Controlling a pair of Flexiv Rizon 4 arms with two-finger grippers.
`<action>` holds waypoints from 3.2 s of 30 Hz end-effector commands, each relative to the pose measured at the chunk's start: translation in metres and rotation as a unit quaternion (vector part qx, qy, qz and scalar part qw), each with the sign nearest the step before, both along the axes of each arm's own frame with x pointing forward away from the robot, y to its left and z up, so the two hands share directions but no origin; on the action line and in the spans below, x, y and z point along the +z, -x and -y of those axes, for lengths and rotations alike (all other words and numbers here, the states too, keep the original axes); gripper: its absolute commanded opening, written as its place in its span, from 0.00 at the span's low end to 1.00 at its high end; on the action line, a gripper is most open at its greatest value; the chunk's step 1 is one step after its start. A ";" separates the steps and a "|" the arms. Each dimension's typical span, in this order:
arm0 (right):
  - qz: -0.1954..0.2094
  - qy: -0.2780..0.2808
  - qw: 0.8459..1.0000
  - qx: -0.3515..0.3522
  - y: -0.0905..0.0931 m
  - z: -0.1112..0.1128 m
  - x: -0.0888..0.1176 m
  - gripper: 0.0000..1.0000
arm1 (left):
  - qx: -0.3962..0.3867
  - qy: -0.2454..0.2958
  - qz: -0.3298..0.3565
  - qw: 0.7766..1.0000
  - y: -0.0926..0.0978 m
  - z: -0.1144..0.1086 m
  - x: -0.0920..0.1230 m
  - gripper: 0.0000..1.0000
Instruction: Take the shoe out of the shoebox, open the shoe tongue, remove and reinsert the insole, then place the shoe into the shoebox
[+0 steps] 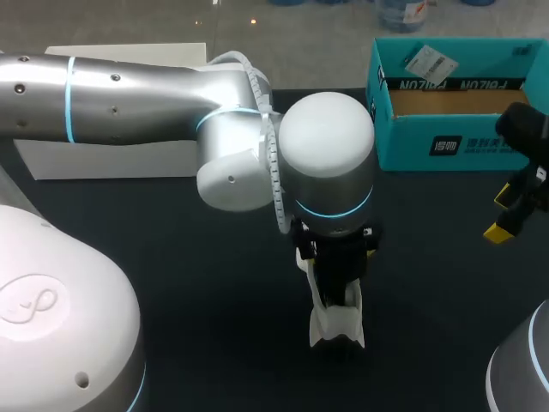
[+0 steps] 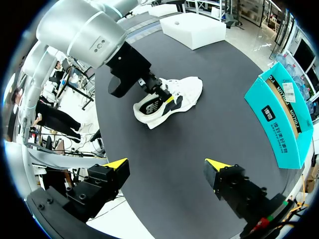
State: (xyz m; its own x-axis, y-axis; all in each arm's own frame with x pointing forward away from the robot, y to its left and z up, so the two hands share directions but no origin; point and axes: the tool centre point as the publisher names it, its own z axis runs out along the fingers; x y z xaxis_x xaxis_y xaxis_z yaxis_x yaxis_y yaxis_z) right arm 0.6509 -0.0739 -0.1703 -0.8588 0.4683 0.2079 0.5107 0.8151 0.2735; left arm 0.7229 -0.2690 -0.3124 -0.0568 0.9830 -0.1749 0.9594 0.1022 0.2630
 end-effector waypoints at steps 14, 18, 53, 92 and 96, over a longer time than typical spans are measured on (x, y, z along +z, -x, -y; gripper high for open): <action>-0.002 0.001 1.000 0.000 -0.002 -0.001 -0.001 1.00 | 0.016 0.025 0.031 0.999 -0.038 -0.033 0.076 0.00; -0.002 0.001 1.000 0.000 -0.002 -0.001 -0.001 1.00 | 0.019 0.025 0.027 0.999 -0.045 -0.029 0.069 0.00; -0.002 0.001 1.000 0.000 -0.002 -0.001 -0.001 1.00 | 0.015 0.019 0.001 1.000 -0.034 -0.031 0.028 0.00; -0.002 0.001 1.000 0.000 -0.002 -0.001 -0.001 1.00 | 0.027 0.024 -0.027 0.999 -0.005 -0.036 -0.015 0.00; -0.002 0.001 1.000 0.000 -0.002 -0.001 -0.001 1.00 | 0.065 0.037 -0.034 0.997 -0.002 -0.039 -0.005 0.00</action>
